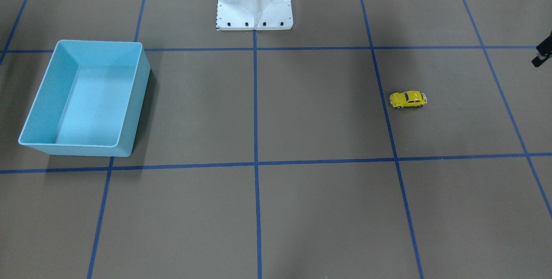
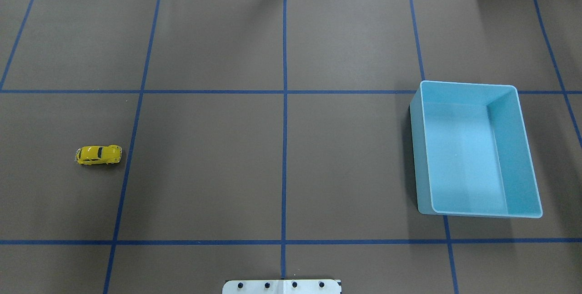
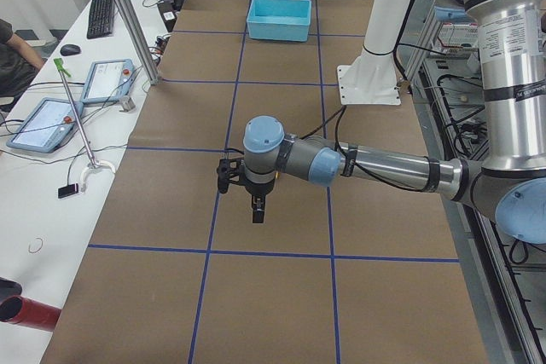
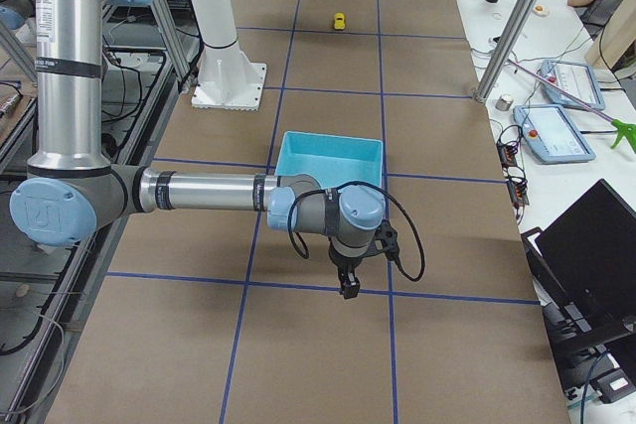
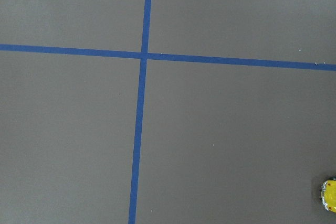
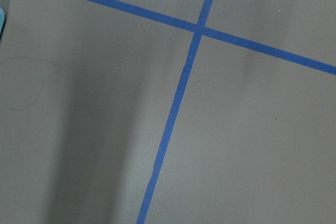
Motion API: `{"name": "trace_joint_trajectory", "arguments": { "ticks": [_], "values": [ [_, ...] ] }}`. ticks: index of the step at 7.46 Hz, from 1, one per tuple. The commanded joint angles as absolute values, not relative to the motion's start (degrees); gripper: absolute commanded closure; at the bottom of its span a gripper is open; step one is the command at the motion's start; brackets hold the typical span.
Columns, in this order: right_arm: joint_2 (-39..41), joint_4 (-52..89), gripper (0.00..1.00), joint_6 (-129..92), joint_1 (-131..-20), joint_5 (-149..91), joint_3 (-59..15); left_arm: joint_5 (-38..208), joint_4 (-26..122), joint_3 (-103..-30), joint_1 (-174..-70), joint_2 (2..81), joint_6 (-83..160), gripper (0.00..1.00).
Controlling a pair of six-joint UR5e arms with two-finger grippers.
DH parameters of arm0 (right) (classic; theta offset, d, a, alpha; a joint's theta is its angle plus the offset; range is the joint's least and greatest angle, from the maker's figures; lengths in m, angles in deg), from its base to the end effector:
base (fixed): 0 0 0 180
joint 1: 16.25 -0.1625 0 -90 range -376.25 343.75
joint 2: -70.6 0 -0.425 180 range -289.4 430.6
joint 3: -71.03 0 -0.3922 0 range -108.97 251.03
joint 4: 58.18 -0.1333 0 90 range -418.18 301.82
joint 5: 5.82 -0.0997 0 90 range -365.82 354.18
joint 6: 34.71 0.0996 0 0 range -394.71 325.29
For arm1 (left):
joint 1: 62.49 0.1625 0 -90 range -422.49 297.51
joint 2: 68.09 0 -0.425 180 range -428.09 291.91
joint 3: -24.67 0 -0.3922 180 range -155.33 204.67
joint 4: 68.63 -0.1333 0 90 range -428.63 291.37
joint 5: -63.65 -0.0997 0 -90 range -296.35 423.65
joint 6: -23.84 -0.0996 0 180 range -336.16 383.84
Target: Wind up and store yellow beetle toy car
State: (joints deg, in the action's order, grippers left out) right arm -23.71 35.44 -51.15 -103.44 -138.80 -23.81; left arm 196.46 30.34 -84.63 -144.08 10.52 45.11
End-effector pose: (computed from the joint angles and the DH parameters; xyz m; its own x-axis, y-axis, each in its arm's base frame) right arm 0.0430 -0.4585 0.6608 0.6887 -0.2815 0.6682 0.2543 0.9568 0.1410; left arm -0.0033 -0.4262 0.5661 0.7002 -0.0615 -0.7113 0.1224 0.9919 0.0347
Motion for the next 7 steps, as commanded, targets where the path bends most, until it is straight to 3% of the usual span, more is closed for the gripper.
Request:
{"name": "trace_joint_trajectory", "arguments": {
  "ticks": [1, 4, 7],
  "values": [
    [-23.71, 35.51, 0.00, -51.15, -103.44, -138.80, -23.81, 196.46, 30.25, -85.45, -144.14, 9.26, 44.84, 0.00],
    [-23.71, 35.43, 0.00, -51.15, -103.44, -138.72, -23.81, 196.46, 30.34, -85.10, -143.79, 9.78, 44.84, 0.00],
    [-23.71, 35.51, 0.00, -51.15, -103.44, -138.71, -23.81, 199.00, 31.04, -80.27, -142.74, 13.64, 44.84, 0.00]
  ]
}}
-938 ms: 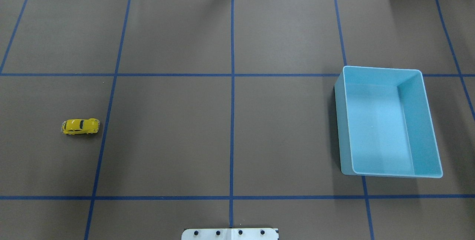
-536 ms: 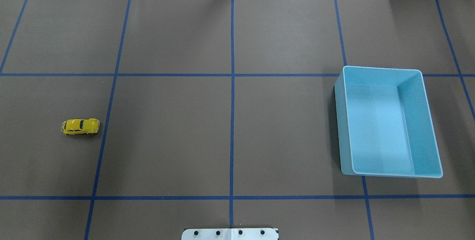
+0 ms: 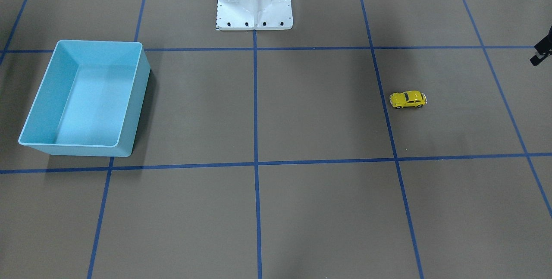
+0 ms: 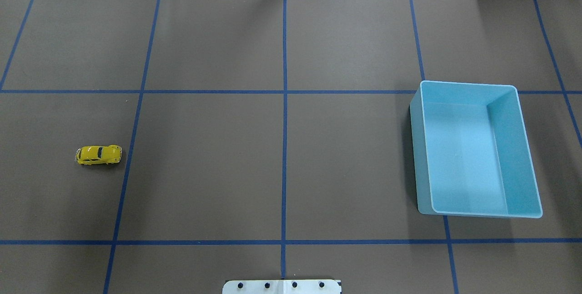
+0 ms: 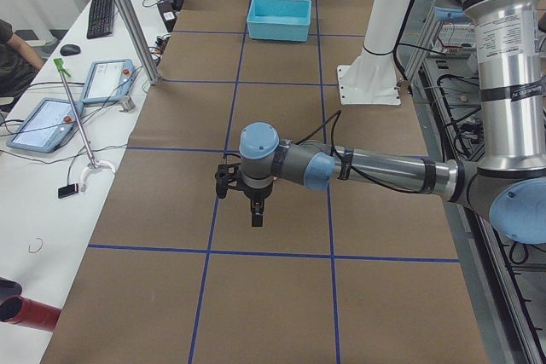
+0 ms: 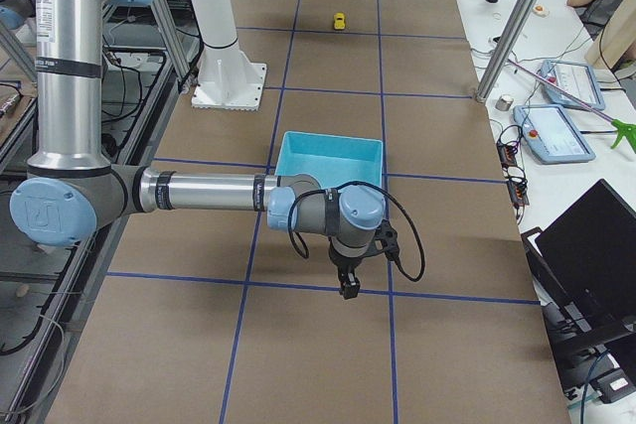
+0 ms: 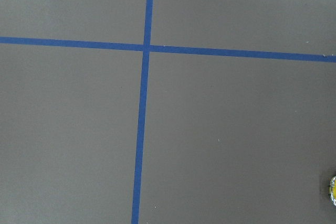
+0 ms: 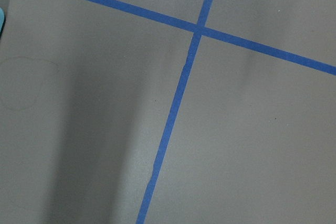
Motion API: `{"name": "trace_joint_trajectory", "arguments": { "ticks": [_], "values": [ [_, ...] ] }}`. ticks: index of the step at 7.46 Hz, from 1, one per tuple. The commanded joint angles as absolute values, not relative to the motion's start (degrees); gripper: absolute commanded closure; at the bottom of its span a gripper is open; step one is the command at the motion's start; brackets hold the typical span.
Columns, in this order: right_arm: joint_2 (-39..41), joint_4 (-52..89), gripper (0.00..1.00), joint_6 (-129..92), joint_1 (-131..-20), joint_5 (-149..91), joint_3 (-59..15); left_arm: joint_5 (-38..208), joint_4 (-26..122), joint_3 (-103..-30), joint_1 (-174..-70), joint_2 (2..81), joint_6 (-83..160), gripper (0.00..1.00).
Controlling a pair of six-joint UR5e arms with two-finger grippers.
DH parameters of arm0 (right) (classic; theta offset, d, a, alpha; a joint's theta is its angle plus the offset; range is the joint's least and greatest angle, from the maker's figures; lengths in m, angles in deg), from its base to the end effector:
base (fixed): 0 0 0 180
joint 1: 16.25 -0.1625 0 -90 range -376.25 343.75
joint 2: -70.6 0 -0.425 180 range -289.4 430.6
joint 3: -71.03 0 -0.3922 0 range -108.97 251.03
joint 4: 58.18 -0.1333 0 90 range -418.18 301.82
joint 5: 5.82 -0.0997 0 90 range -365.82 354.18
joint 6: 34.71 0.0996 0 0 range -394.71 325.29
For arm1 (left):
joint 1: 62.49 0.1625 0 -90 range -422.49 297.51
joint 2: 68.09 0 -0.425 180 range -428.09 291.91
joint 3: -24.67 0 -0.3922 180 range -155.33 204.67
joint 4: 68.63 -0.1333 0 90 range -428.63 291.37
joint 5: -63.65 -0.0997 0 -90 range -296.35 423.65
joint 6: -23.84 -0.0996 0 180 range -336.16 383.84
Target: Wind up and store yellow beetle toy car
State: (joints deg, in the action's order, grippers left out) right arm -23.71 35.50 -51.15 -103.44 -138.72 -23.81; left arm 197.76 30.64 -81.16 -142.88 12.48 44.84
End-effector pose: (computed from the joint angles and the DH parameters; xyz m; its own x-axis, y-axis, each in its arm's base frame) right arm 0.0431 -0.4584 0.6610 0.6897 -0.2809 0.6675 0.2545 0.9569 0.1397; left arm 0.0096 -0.4400 0.5800 0.6892 -0.0553 -0.7225 0.0924 0.9957 0.0120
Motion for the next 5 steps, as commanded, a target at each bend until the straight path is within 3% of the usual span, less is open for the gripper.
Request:
{"name": "trace_joint_trajectory", "arguments": {
  "ticks": [1, 5],
  "values": [
    [-23.71, 35.51, 0.00, -51.15, -103.44, -138.71, -23.81, 199.00, 31.30, -81.23, -142.74, 14.69, 44.75, 0.00],
    [-23.71, 35.51, 0.00, -51.15, -103.44, -138.71, -23.81, 198.39, 31.13, -84.21, -136.43, 20.75, 41.52, 0.00]
  ]
}}
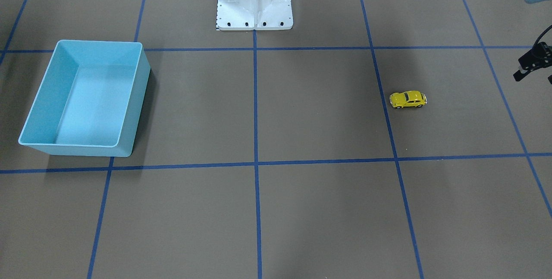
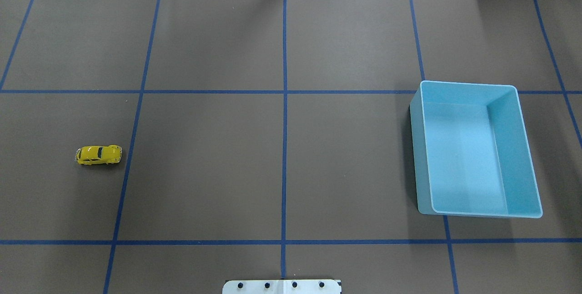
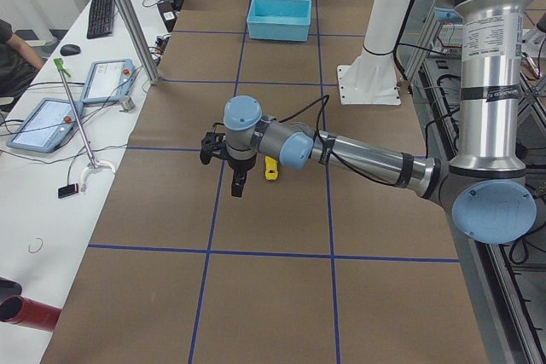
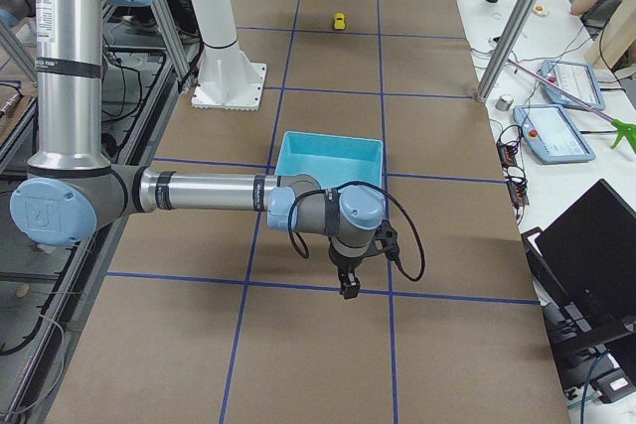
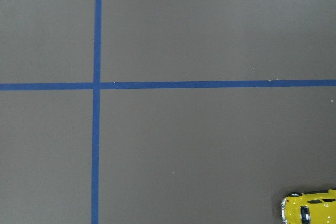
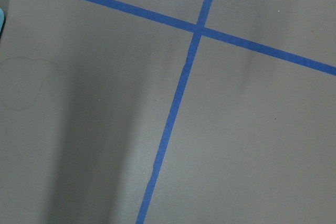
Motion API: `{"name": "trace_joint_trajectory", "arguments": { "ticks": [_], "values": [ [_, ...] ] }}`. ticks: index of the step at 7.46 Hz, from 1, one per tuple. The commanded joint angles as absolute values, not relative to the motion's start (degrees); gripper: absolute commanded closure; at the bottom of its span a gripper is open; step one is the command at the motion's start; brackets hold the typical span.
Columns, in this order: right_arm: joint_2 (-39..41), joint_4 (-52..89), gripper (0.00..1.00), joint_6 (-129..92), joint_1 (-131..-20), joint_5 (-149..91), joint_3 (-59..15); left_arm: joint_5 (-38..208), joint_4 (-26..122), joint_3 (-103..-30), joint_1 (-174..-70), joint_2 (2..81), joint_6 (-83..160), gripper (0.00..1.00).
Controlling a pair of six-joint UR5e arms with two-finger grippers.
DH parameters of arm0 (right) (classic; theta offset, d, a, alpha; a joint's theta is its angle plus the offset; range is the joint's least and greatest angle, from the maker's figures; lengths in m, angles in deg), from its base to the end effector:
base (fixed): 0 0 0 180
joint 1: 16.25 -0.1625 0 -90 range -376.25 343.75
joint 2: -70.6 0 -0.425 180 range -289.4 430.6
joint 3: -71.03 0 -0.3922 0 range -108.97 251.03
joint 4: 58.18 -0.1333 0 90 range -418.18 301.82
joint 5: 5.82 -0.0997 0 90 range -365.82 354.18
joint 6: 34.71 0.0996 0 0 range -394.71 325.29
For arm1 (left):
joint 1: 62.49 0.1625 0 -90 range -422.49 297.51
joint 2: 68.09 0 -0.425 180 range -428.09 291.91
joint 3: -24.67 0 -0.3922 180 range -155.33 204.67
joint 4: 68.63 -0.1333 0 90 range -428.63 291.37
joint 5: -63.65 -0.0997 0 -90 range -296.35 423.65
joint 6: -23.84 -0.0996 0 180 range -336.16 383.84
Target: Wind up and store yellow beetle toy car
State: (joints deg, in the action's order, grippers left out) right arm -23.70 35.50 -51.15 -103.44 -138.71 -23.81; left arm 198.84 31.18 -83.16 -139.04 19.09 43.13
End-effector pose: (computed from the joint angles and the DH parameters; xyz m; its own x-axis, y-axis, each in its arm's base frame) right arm 0.0431 -0.4585 0.6609 0.6898 -0.2810 0.6673 0.2546 0.9569 0.1398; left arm 0.0502 -0.4793 0.5073 0.6513 0.1365 -0.7464 0.0043 0.9830 0.1835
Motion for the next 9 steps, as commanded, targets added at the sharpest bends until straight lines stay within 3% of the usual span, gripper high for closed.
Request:
{"name": "trace_joint_trajectory", "arguments": {
  "ticks": [1, 6, 9],
  "values": [
    [-23.71, 35.43, 0.00, -51.15, -103.44, -138.71, -23.81, 198.48, 31.48, -84.14, -133.88, 22.16, 41.33, 0.00],
    [-23.62, 35.51, 0.00, -51.15, -103.44, -138.72, -23.81, 196.47, 33.94, -88.16, -114.72, 27.53, 41.59, 0.00],
    [-23.62, 35.43, 0.00, -51.15, -103.44, -138.80, -23.90, 196.36, 37.01, -89.50, -112.78, 27.53, 35.31, 0.00]
  ]
}}
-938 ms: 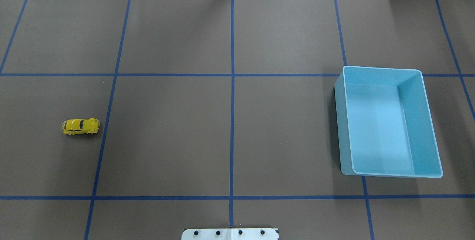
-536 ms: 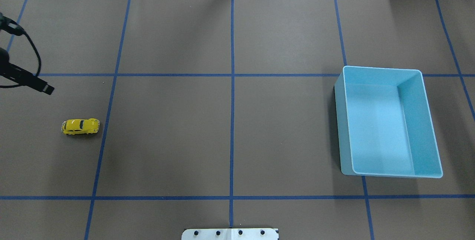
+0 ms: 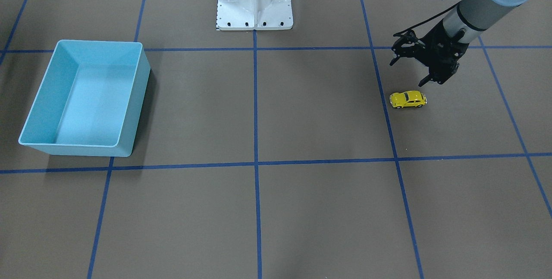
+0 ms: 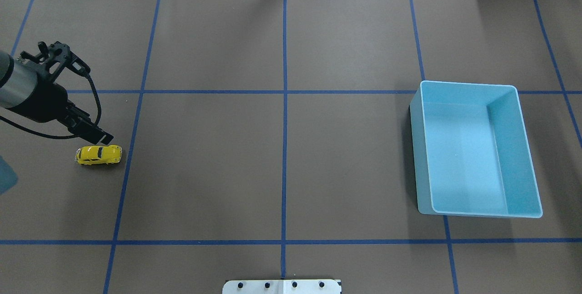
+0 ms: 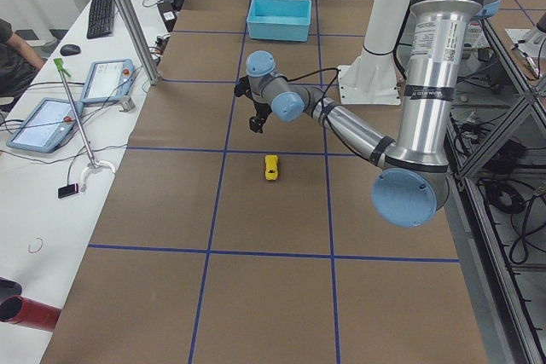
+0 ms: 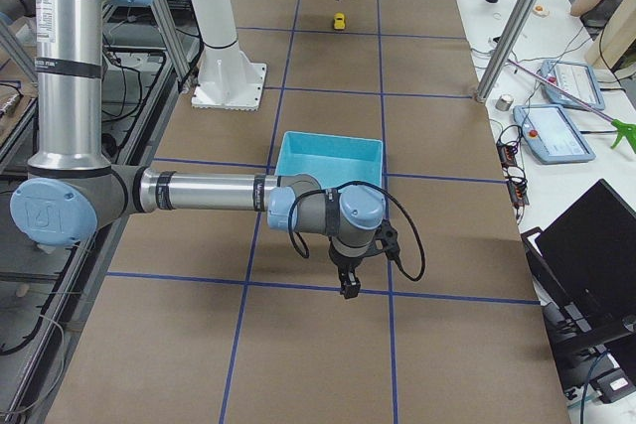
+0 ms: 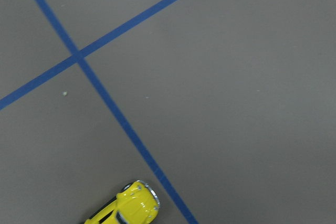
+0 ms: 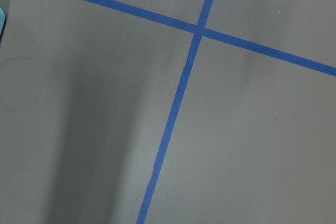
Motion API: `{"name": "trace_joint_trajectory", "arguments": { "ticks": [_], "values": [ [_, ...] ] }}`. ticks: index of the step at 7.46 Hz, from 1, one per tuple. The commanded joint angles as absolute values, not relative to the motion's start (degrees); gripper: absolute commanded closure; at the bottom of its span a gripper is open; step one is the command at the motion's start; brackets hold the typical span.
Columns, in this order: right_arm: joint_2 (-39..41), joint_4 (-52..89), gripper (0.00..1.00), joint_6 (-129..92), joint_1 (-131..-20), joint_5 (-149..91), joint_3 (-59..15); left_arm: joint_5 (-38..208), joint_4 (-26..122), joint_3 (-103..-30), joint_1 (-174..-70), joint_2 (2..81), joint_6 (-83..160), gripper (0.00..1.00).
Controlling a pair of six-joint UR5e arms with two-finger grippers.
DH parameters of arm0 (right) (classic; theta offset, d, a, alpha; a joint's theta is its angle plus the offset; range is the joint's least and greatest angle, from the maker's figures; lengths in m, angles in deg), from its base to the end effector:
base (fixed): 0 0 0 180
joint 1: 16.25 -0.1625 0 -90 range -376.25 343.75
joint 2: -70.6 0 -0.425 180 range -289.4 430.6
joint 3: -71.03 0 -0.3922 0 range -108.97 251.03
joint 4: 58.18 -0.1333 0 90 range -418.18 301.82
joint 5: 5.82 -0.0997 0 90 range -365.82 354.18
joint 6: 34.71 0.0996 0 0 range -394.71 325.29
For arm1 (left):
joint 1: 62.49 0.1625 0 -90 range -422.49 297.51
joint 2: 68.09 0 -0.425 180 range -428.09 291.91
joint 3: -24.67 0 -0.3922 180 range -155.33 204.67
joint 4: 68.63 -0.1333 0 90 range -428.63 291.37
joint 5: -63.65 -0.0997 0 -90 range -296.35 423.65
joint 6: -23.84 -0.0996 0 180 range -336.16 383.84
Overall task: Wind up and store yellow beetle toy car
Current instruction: 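Move the left gripper down over the yellow beetle toy car, then close the left gripper on the yellow car's body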
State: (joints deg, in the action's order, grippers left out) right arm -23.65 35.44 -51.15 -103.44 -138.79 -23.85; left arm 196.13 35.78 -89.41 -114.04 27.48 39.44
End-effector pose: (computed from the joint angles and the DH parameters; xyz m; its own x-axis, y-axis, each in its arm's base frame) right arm 0.0430 -0.4591 0.6600 0.6888 -0.2826 0.6676 0.2543 0.9566 0.1426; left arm 0.2622 -0.4364 0.3749 0.3952 0.6446 -0.6544 -0.3536 0.7643 0.5393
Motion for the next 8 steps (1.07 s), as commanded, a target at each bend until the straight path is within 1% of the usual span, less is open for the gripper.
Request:
{"name": "trace_joint_trajectory", "arguments": {
  "ticks": [1, 2, 6, 8],
  "values": [
    [-23.62, 35.51, 0.00, -51.15, -103.44, -138.80, -23.90, 195.76, 36.58, -89.32, -112.59, 27.53, 26.21, 0.00],
    [-23.71, 35.43, 0.00, -51.15, -103.44, -138.80, -23.90, 195.67, 34.58, -89.06, -112.59, 28.40, 21.34, 0.00],
    [-23.62, 35.51, 0.00, -51.15, -103.44, -138.80, -23.90, 195.75, 22.56, -90.81, -112.76, 31.75, 20.50, 0.00],
    [-23.62, 35.43, 0.00, -51.15, -103.44, -138.72, -23.90, 193.05, 15.35, -89.16, -111.37, 35.86, 7.65, 0.00]
  ]
}}
